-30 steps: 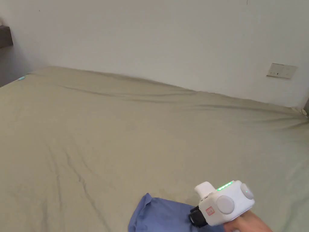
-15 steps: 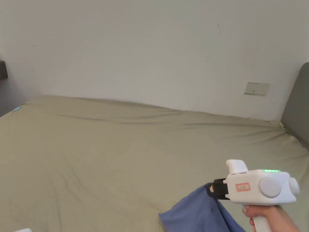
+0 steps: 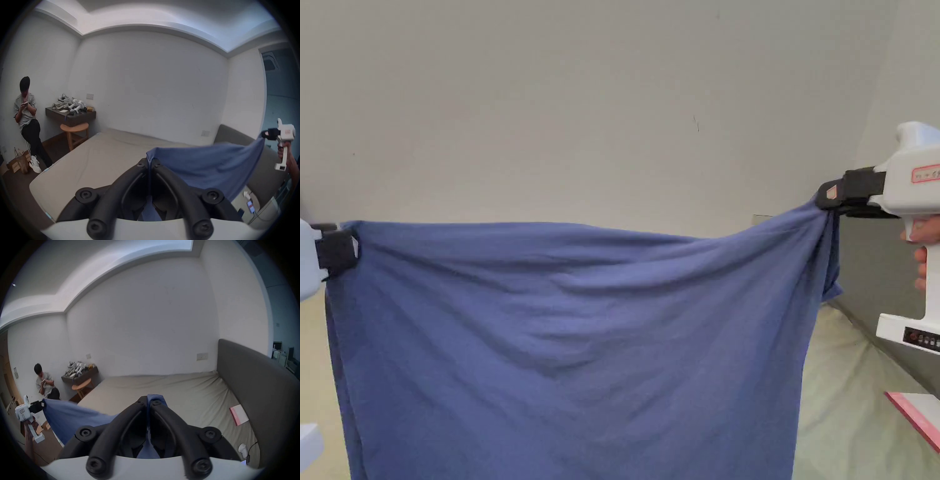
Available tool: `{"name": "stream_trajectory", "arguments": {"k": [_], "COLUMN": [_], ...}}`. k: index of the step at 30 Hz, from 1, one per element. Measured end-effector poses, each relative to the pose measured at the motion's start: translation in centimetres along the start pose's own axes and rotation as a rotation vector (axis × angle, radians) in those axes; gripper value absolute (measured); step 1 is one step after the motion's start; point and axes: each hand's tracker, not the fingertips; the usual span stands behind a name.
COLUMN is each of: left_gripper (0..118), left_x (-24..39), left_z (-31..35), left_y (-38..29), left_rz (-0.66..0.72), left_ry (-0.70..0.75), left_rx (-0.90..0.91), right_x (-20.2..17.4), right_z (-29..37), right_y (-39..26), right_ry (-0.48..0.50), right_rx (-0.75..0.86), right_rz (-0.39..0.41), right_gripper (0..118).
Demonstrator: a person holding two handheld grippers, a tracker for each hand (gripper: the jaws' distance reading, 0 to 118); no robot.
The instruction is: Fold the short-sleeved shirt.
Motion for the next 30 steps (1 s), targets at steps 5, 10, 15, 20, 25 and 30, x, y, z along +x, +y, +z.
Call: {"name": "stream_trajectory", "arguments": {"k": [5,10,15,20,25,30], "left_gripper": [1,1,1,1,1,1], "left_x": [-0.5,0.6,2.0,0.7,3.7,3.7], "left_z": [-0.4,-2.0,-4.0,-6.2,-6.0,-13.9], "left_y": [6.2,11.0,13.2,16.0,16.2,19.1], "left_rz": [0.016,-0.015,-0.076,-0.064,-0.087,-0.122], "left_ry": [0.009,0.029,0.067,0.057,0.079,0.114], "left_rx": [0.031,0.059,0.052,0.055,0.059,0.077], "right_x": [-0.4,-2.8,-1.5,-1.1,-0.6,-2.2], "right_z": [3.5,4.4,2.3,1.4,-0.2,-2.7], "right_y": [3.5,6.4,9.5,11.1,11.6,12.6], "right_ry": [0.023,-0.020,-0.042,-0.067,-0.085,-0.113], "right_rx": [0.059,0.077,0.086,0.095,0.076,0.082], "right_rz": [-0.025,0.070,0.093,0.107,0.136,0.139], "right_gripper": [4,4,4,4,4,4]}}
